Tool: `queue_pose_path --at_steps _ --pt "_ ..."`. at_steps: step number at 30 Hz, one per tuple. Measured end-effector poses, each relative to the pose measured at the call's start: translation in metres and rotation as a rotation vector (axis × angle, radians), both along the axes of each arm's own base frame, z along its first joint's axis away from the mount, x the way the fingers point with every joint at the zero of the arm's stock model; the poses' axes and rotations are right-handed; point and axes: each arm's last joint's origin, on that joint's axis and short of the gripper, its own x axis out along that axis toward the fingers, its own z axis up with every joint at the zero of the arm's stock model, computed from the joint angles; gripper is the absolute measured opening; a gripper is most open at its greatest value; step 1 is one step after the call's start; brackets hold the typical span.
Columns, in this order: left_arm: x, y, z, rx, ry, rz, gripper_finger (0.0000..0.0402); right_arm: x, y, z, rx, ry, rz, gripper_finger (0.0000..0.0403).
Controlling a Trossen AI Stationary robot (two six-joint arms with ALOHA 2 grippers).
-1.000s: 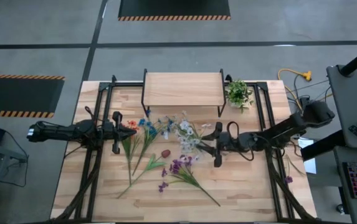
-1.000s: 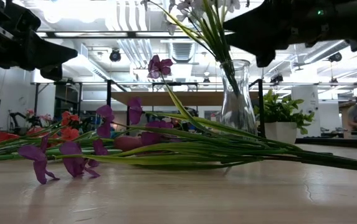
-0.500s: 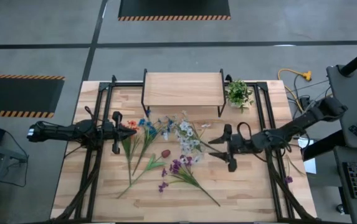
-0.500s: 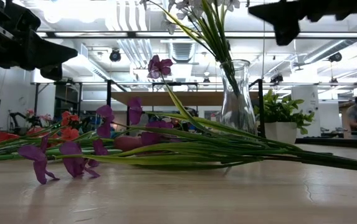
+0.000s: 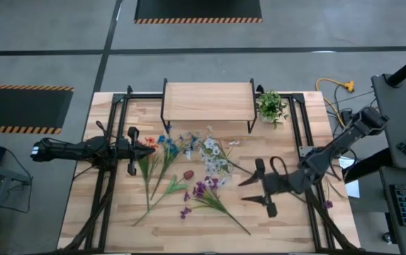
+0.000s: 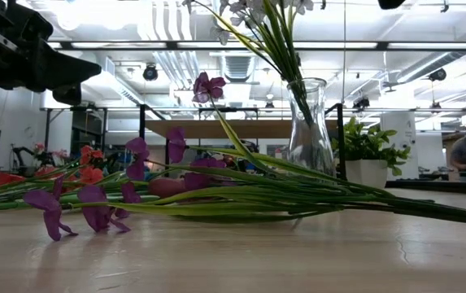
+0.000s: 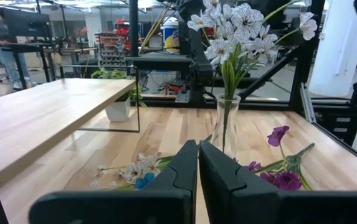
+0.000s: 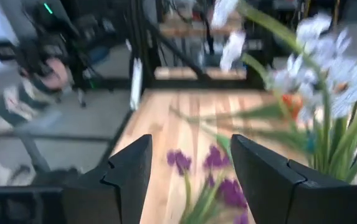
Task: Pick and place flowers into a vace then onto a shelf
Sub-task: Put the purple flowers into the transparent vase
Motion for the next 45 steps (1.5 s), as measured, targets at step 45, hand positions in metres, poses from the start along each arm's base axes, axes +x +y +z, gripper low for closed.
queue_pose_path --at_steps 45 --pt "0.001 0.000 -0.001 0.000 0.008 -0.002 0.0000 0.075 0.095 -0.119 0.081 0.687 -0.438 0.0209"
